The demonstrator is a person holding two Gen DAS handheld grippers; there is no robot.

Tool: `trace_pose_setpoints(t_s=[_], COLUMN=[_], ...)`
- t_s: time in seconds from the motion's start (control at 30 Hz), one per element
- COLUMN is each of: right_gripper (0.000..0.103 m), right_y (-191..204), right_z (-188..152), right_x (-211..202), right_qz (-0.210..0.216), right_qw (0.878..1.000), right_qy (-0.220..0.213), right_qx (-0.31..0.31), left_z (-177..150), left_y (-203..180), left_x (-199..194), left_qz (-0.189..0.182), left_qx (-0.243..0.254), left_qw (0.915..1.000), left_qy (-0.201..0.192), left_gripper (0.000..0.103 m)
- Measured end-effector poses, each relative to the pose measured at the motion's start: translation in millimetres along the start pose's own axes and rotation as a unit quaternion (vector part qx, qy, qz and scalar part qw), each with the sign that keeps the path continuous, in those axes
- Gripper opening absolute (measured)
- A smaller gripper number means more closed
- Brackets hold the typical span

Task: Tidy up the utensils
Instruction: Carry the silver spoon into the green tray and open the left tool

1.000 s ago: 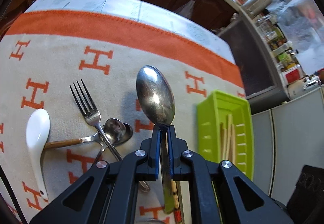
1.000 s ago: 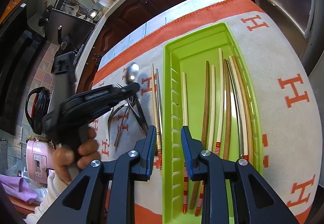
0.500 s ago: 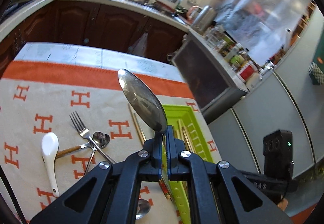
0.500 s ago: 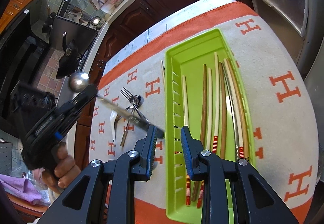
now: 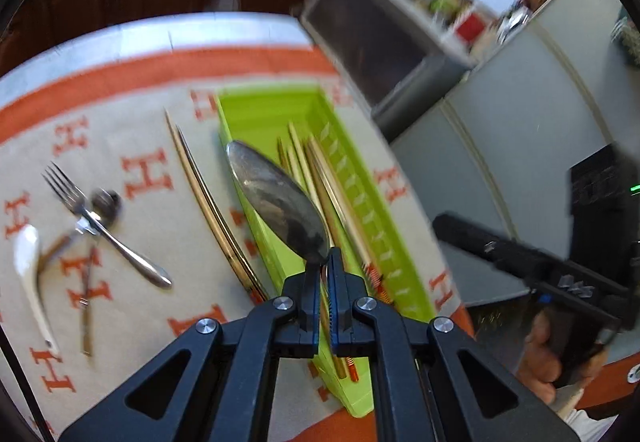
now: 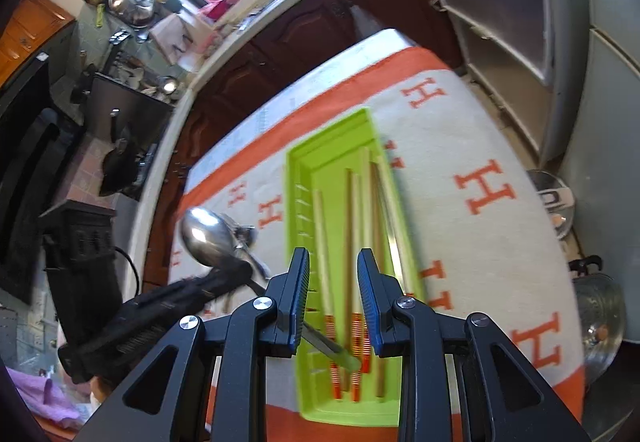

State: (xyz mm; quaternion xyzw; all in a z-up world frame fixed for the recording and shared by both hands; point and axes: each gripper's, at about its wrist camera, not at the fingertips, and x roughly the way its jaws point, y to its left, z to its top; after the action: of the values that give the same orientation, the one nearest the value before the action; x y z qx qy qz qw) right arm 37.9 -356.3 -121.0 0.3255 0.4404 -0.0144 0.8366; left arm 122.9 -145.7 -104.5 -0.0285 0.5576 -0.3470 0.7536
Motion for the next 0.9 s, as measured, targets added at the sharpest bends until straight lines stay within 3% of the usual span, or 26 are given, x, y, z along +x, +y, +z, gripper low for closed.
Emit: trace_pose_setpoints(t_s=[0.13,0.3,0.37,0.4,0.53,0.57,0.67,0.9], right_gripper=[0.026,0.026,0.026,0.026,0.026,0.026,0.026,0.026], right_y=[-17.1,-23.5,-19.4,-14.8,9.3,17.8,43.7,95.7], right_z=[-5.5,-7.1,-6.1,-5.1,-2.2,-1.9,-1.6,7.2], right_x=[4.3,13.3,20.2,24.4,42.5,47.8,61.0,90.2], right_qz=[-0.021,-0.028,-0.024,-0.023,-0.006,-0.002,0.0,-0.002], right_qw=[1.0,0.999,0.999,1.0,0.999,0.998,0.996,0.99], right_qy=[0.008,0.012,0.017,0.02,0.043,0.051,0.066,0.101], right_qx=[0.015,0.016,0.011,0.007,-0.019,-0.029,-0.062,-0.103], left_z=[-0.1,1.6,1.9,1.6,0.9,0.3,-4.1,-12.9], left_y=[-5.2,-1.3,8.0,13.1,36.6,42.3,60.2,102.8], left_x=[24.6,19.9,10.2,2.7,-33.5,-42.4,-74.4,-121.1], left_qz=[-0.004,0.007,0.014,0.022,0.078,0.09,0.134,0.186], left_qx=[-0.001,-0.018,-0.028,-0.034,-0.058,-0.063,-0.069,-0.093], left_qw=[0.9997,0.9997,0.9995,0.9992,0.9949,0.9933,0.9869,0.9751], left_qy=[0.022,0.014,0.006,-0.001,-0.028,-0.036,-0.057,-0.076], left_gripper=[0.001,0.014,0.023,0.025,0.053,0.055,0.057,0.061])
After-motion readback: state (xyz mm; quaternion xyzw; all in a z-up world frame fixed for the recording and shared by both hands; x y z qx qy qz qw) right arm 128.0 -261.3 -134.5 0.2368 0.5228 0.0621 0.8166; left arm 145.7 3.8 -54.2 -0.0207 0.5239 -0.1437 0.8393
